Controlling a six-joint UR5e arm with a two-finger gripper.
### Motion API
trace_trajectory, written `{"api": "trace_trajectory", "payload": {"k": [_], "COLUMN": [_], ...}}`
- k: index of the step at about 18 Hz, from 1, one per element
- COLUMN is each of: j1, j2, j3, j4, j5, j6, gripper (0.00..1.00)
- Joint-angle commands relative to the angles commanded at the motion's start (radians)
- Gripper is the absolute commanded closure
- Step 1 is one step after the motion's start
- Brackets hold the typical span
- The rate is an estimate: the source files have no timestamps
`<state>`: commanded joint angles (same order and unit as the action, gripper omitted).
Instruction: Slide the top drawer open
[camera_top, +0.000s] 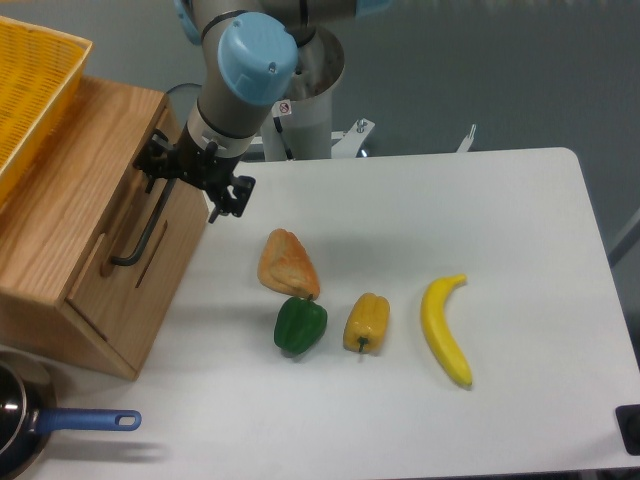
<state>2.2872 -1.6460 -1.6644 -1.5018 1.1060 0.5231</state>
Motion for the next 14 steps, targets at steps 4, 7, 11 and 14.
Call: {"api": "trace_trajectory", "payload": {"k": [4,7,11,14], "j1": [-0.006,-0.014,-0.015,-0.015], "j2": [-0.009,-0.015,-0.023,-0.026], "j3": [-0.003,-0.002,-0.002,-0.002], "j4": [0.002,0.002,0.002,0.005], "j5": [0.003,0.006,0.008,0.009], "j6": [-0.002,-0.002,-0.002,-0.002], "gripper": [0.0,0.0,0.0,0.0]}}
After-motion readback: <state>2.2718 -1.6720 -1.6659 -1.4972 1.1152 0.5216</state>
